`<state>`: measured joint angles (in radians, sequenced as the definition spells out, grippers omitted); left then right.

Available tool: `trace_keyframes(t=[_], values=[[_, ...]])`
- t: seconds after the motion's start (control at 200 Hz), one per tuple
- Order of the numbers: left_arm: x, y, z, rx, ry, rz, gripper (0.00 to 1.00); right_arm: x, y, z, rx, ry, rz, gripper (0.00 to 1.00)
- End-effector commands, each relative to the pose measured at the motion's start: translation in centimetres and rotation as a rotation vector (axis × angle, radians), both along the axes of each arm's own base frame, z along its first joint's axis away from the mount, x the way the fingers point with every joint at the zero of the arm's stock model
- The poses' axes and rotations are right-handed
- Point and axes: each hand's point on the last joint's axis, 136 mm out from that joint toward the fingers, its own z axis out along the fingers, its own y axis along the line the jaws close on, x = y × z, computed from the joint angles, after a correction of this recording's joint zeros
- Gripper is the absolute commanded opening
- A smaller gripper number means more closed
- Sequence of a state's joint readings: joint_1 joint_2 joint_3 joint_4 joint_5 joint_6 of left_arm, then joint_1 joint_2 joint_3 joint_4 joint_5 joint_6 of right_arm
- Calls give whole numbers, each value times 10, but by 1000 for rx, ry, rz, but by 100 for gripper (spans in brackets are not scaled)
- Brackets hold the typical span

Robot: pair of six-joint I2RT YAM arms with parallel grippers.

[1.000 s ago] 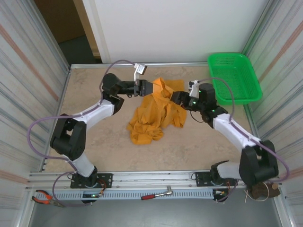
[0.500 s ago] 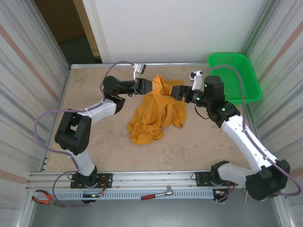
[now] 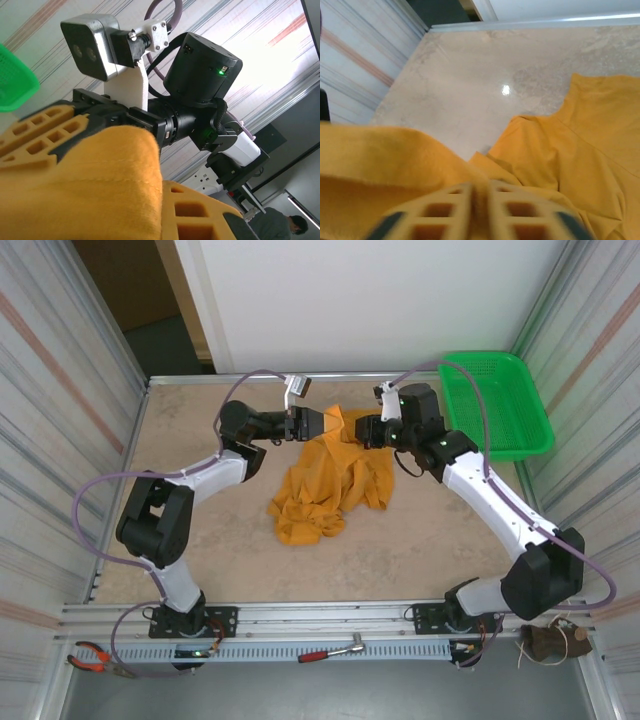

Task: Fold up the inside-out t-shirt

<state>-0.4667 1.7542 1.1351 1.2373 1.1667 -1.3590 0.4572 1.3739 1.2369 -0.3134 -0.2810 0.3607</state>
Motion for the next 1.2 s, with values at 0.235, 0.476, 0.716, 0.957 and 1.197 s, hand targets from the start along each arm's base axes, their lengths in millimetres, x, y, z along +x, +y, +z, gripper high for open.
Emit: trace_keyframes(t=[0.235, 0.476, 0.716, 0.957, 1.197], values=[[35, 25, -4, 33, -22, 200, 43, -54, -20, 116, 309, -162, 156, 0], [61, 59, -31, 85, 58, 390, 62, -55, -23, 121, 420, -141, 154, 0], [30, 67, -49, 365, -59, 605, 64, -54, -20, 104, 442, -93, 152, 0], [2, 57, -60, 632, -244, 858, 64, -56, -19, 92, 443, -72, 135, 0], [2, 49, -93, 751, -131, 916, 64, -55, -19, 88, 441, -63, 122, 0]])
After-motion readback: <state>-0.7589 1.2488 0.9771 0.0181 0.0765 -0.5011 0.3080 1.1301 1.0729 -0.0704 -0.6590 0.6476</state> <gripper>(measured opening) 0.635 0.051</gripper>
